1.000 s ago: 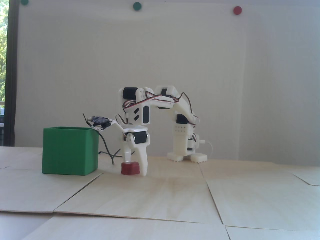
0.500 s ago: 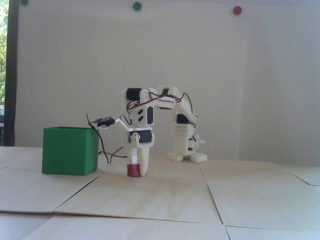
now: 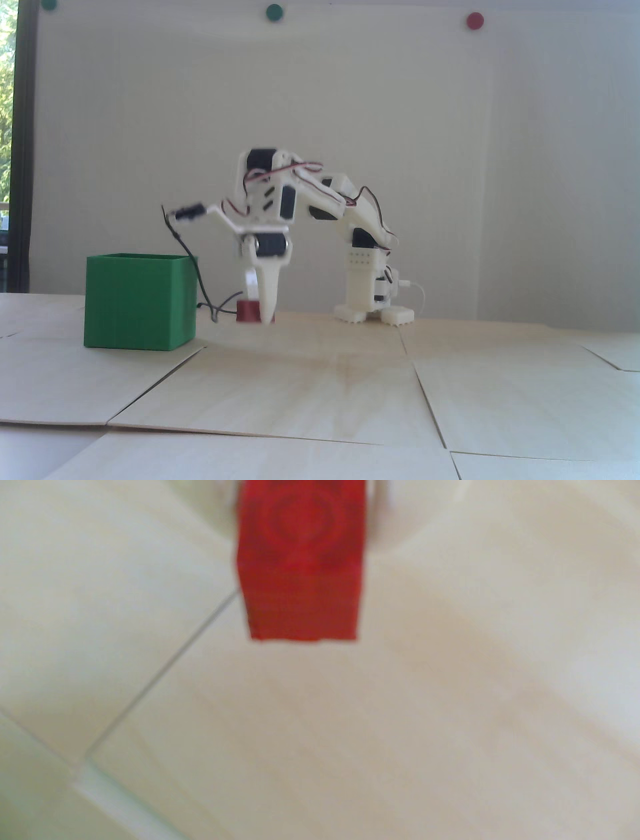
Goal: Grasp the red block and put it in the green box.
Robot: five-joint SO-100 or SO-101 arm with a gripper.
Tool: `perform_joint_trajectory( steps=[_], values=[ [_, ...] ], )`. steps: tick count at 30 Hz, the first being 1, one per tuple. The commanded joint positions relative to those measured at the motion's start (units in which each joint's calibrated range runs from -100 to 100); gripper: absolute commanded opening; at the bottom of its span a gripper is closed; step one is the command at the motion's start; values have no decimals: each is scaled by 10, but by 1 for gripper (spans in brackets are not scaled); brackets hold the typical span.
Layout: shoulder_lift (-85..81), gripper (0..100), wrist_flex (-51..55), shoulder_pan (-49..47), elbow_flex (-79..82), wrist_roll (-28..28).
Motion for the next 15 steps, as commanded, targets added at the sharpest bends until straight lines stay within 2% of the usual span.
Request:
perform_joint_trajectory(
  steps=[1,7,15],
  values=[
    [-174,2,15,6,-59,-4],
    [-308,2,15,8,-59,0],
    [-392,2,15,56,-58,90]
  ],
)
